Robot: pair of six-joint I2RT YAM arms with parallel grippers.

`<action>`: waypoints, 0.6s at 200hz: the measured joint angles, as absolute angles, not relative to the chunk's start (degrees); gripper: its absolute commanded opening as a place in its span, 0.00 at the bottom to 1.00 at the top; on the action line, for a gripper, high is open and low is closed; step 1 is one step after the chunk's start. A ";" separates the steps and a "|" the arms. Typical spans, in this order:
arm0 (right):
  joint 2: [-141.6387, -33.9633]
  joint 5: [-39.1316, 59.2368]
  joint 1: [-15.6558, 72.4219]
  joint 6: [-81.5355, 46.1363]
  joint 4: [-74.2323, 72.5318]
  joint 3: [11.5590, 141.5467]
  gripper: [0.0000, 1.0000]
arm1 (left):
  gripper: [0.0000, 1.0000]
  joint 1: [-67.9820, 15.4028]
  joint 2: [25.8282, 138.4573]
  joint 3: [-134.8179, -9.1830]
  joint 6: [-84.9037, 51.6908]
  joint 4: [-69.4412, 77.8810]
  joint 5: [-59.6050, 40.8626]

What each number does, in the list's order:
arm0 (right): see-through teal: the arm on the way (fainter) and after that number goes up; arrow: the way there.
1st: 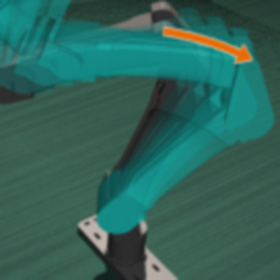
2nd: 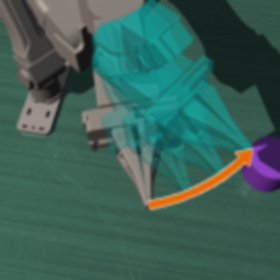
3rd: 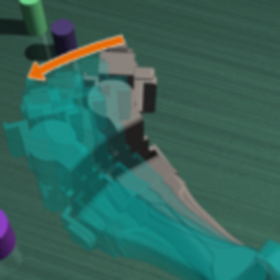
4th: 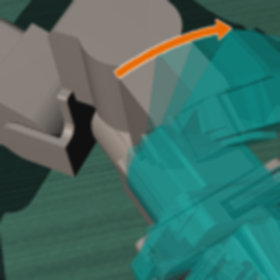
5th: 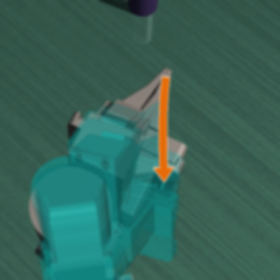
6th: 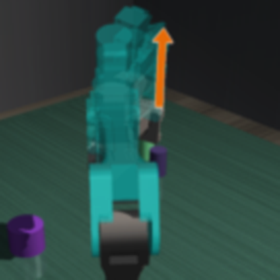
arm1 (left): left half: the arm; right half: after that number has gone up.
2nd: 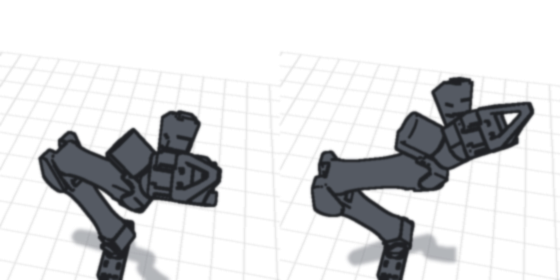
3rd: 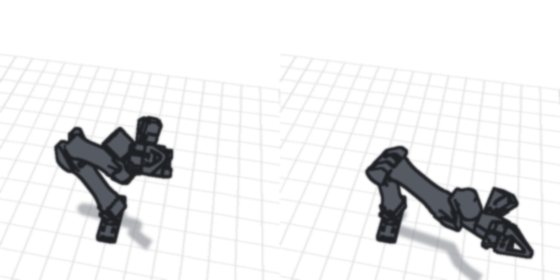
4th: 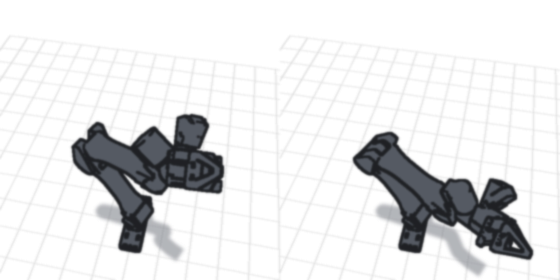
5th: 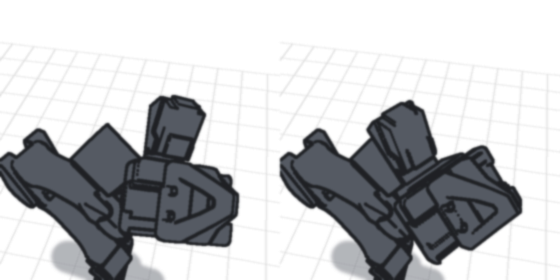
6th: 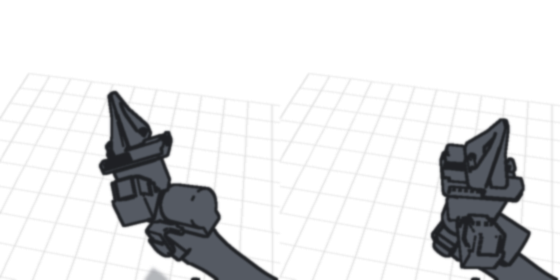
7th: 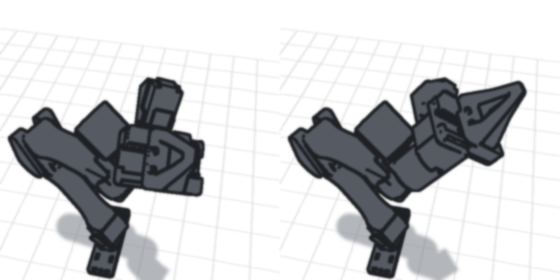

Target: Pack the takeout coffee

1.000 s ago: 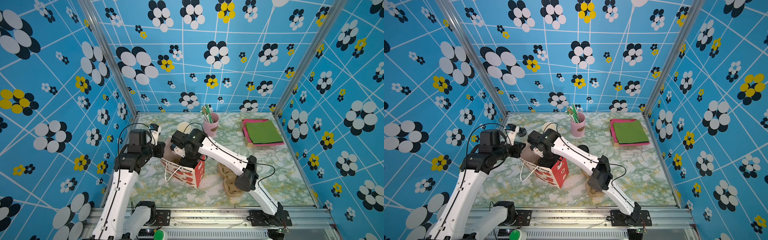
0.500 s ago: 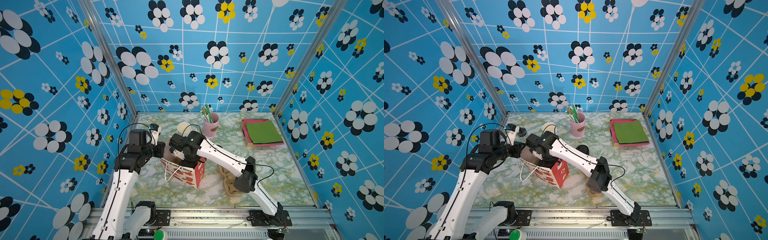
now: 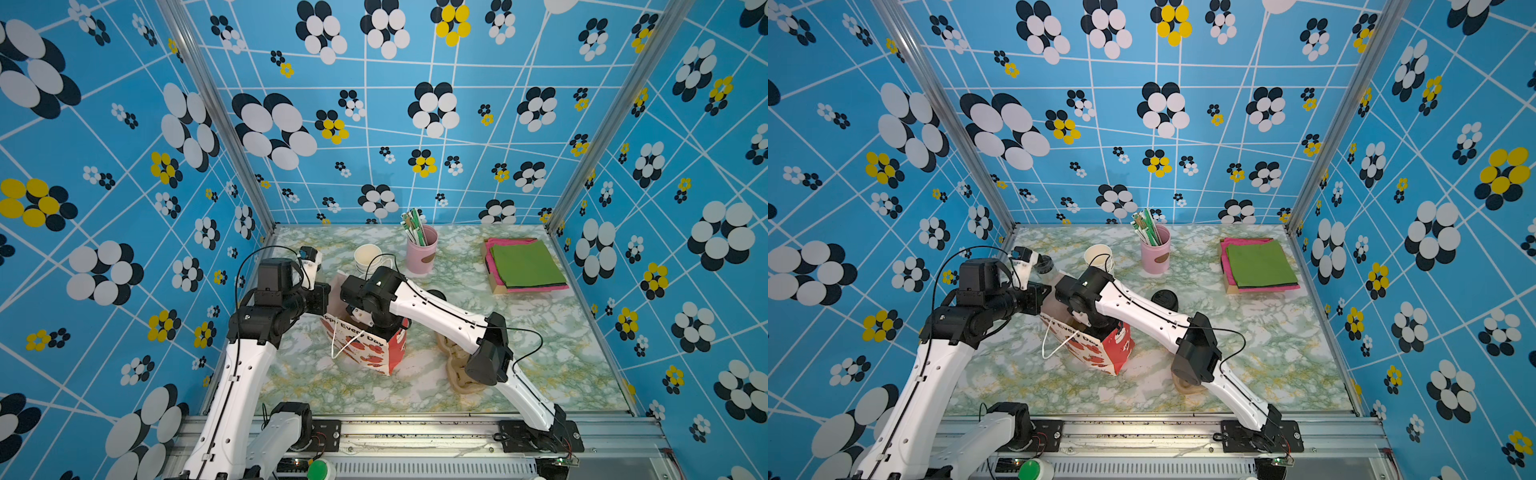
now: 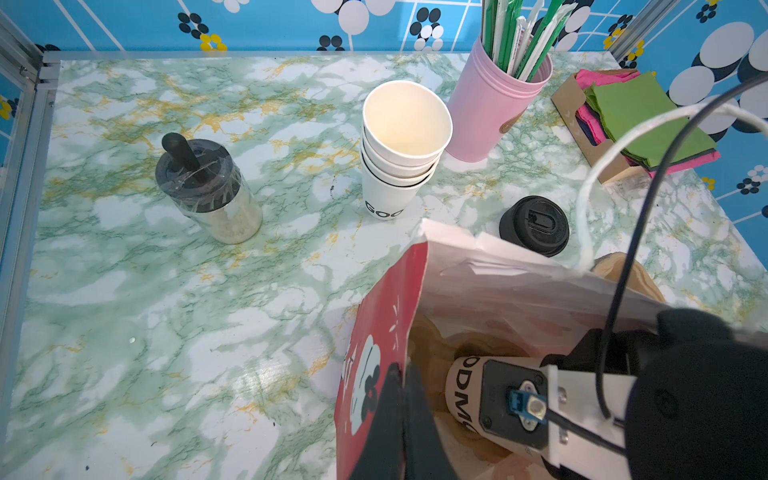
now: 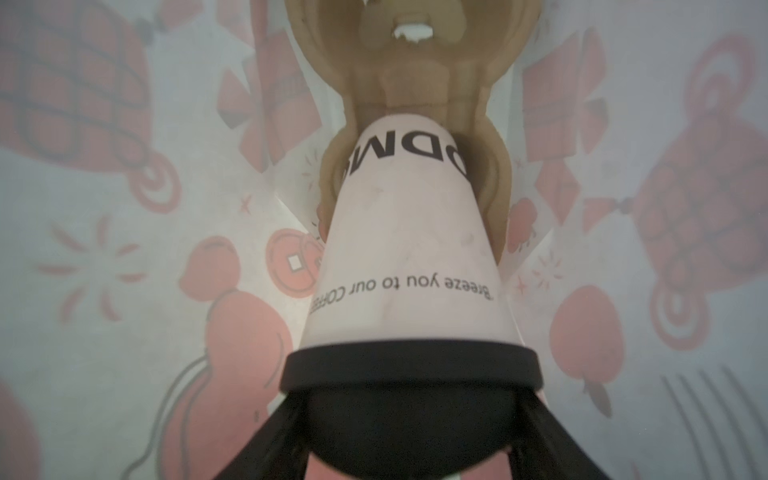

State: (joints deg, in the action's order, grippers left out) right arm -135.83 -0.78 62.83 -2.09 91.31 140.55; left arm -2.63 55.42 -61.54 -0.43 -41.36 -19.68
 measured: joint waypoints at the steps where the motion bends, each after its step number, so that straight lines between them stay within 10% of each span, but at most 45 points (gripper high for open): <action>1: -135.81 -0.75 62.83 -2.13 91.31 140.53 0.57 | 0.00 -2.61 55.42 -61.54 -0.43 -41.34 -19.68; 120: -135.37 -0.82 62.83 -2.63 89.08 141.53 0.55 | 0.00 -2.61 55.31 -61.54 -0.43 -41.08 -19.64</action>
State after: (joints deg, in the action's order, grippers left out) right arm -135.37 -0.82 62.83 -2.63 89.08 141.53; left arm -2.61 55.31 -61.54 -0.43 -41.08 -19.64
